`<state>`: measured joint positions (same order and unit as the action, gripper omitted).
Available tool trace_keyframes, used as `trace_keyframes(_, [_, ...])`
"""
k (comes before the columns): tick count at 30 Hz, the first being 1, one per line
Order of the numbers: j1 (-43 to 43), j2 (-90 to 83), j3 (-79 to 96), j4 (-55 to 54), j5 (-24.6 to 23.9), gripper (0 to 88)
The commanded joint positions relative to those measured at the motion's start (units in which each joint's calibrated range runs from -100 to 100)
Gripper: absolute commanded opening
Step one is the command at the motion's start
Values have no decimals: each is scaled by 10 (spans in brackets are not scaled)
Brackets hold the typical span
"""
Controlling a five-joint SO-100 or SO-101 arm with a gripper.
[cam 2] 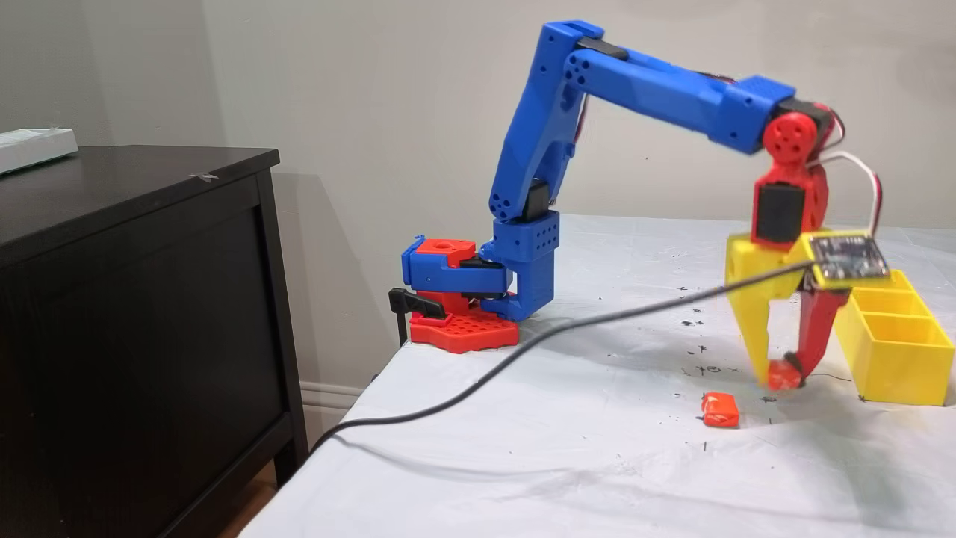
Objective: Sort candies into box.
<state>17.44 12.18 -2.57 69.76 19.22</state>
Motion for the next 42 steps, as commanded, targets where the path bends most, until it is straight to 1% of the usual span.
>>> trace_keyframes(1, [-32, -152, -3, 3, -13, 1])
trace_keyframes(6, [-54, -217, -7, 2, -36, 1])
trace_keyframes(11, [-88, -260, 34, -41, -76, 1])
trace_keyframes(14, [-106, -261, 47, -71, -97, 1])
trace_keyframes(20, [-144, -228, 43, -107, -124, 1])
trace_keyframes(29, [-178, -152, -8, -122, -141, 1])
trace_keyframes(35, [-186, -101, -57, -132, -153, 1])
trace_keyframes(42, [-186, -40, -144, -101, -157, 1])
